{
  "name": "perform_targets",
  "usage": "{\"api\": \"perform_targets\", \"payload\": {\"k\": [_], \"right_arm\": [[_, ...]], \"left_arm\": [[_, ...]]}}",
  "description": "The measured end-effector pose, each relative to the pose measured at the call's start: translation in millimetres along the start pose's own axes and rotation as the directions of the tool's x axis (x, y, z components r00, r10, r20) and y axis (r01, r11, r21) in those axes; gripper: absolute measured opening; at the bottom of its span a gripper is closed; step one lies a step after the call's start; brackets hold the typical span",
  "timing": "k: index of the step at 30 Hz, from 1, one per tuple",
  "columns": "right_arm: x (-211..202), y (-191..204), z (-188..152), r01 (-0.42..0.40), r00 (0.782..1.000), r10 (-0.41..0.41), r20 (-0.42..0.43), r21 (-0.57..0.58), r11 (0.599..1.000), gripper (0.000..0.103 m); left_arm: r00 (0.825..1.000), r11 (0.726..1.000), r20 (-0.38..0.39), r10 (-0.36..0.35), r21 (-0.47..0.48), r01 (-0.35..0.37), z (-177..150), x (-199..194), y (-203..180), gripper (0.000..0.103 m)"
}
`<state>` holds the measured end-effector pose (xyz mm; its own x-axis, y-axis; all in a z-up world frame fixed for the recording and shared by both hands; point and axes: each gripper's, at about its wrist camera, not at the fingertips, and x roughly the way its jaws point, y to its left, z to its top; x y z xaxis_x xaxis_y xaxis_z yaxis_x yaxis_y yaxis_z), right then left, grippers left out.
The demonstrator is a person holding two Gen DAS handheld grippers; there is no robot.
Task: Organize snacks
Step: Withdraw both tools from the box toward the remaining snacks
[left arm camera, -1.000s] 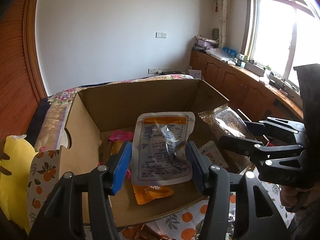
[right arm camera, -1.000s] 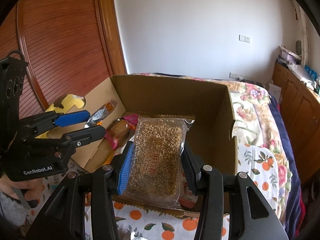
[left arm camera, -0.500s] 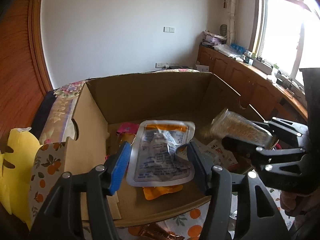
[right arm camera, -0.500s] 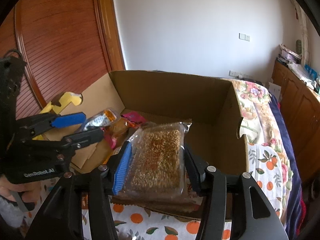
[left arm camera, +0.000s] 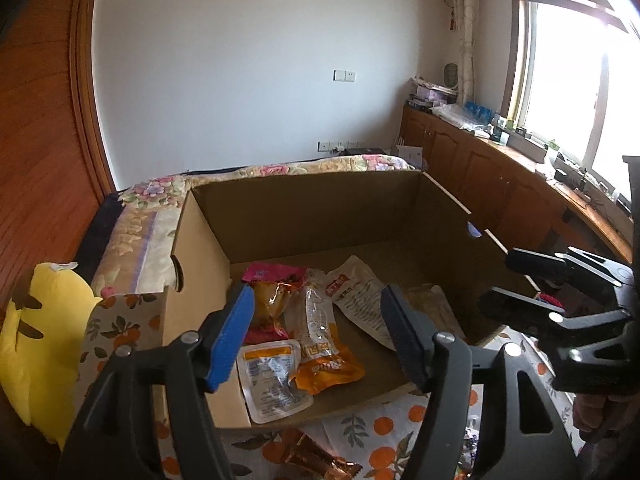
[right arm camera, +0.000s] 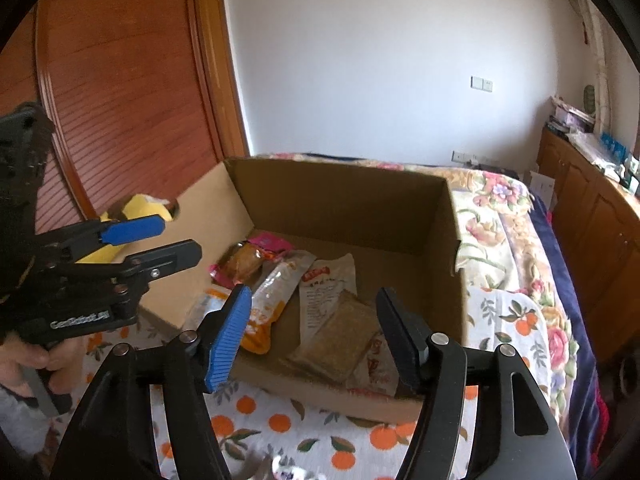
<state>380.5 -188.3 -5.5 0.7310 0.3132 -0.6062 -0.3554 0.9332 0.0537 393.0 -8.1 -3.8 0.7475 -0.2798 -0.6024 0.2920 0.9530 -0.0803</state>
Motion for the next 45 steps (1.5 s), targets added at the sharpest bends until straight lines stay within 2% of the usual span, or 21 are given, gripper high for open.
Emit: {"api": "perform_targets", "payload": {"k": [10,18,29,34,38,45], "right_arm": [[-64.7,8.1,-26.7,0.009,0.999,-0.01,0.03,0.022,1.0,0.066],[-86.6,4.6,-65.9,0.048,0.999,-0.048,-0.01,0.046,0.998,0.066],[-83.4,1.8,-138.3,0.067,0.991,-0.052,-0.122,0.121,0.99,0.064],[-74.2,-2.0,-161.4,0.052,0.985,-0.021,-0.171,0.178,0.983,0.061],[-65.0,-3.0,-170.6,0.034,0.98,0.011,-0.198,0.218,0.975,0.058],[-45.9,-0.4,-175.1,0.045,0.972,0.014,-0.236,0.243,0.969,0.054]], "left_arm": [[0.999,1.0,0.043,-0.022,0.012,0.021,-13.7,-42.0,-12.3,0.068],[0.997,0.998,0.036,-0.062,0.023,0.062,-43.4,-65.0,-31.7,0.069],[0.997,0.997,-0.017,-0.077,0.029,0.077,-92.4,-71.1,-50.7,0.069],[0.996,0.996,-0.032,-0.084,0.021,0.085,-108.0,-72.5,-53.6,0.069],[0.994,0.995,-0.043,-0.096,0.029,0.097,-120.5,-72.7,-57.7,0.069],[0.991,0.991,-0.052,-0.12,0.06,0.123,-137.8,-69.8,-61.7,0.068]]}}
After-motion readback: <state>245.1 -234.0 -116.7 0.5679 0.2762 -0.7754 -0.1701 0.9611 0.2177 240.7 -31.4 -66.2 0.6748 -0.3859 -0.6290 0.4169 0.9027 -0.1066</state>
